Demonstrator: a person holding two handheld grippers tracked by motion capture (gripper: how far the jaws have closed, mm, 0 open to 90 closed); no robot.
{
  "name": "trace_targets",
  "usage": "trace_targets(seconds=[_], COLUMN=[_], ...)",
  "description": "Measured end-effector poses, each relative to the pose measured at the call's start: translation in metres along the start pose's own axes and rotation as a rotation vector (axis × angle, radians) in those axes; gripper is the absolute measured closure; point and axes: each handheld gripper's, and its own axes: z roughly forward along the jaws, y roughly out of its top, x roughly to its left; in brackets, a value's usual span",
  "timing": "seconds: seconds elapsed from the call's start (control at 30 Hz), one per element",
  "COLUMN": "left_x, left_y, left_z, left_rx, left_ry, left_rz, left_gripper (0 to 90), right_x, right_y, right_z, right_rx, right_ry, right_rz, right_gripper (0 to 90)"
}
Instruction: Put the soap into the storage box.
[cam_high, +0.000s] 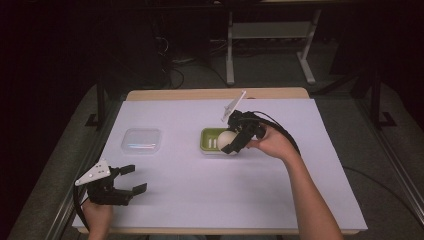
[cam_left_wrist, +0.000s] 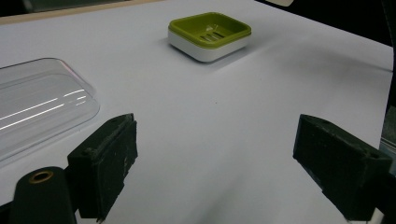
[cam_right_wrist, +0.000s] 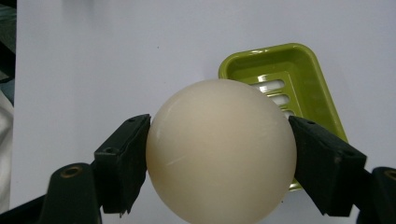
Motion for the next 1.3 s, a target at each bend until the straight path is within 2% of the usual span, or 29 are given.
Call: trace_targets(seconds=[0.57,0.7,0.93,1.07,1.3], left_x=[0.000,0.000,0.000,0.000,0.001], left_y=[0.000,0.000,0.000,0.000,0.000], left_z=[0.000,0.000,0.001,0.001,0.001], left_rx=[-0.002,-0.002,-0.008,0.003,-0.002], left_ry=[-0.002,-0.003,-0.002,-0.002,-0.002], left_rz=[-0.004,0.003,-0.008,0.007,0.002], left_gripper=[13.1,13.1,13.1,13.1,13.1], right_x=[-0.015,-0.018,-0.027,-0.031,-0.040], right_y=[0.018,0.019,0.019,0.020,0.020], right_z=[0.001,0.008,0.021,0.029,0.042], right_rx=[0.007,0.017,0.030,0.045,0.057], right_ry=[-0.003,0.005,0.011,0.023,0.017], right_rz=[0.001,0.009,0.032,0.041,0.066], right_gripper=[23.2,23.2,23.2,23.3,23.2])
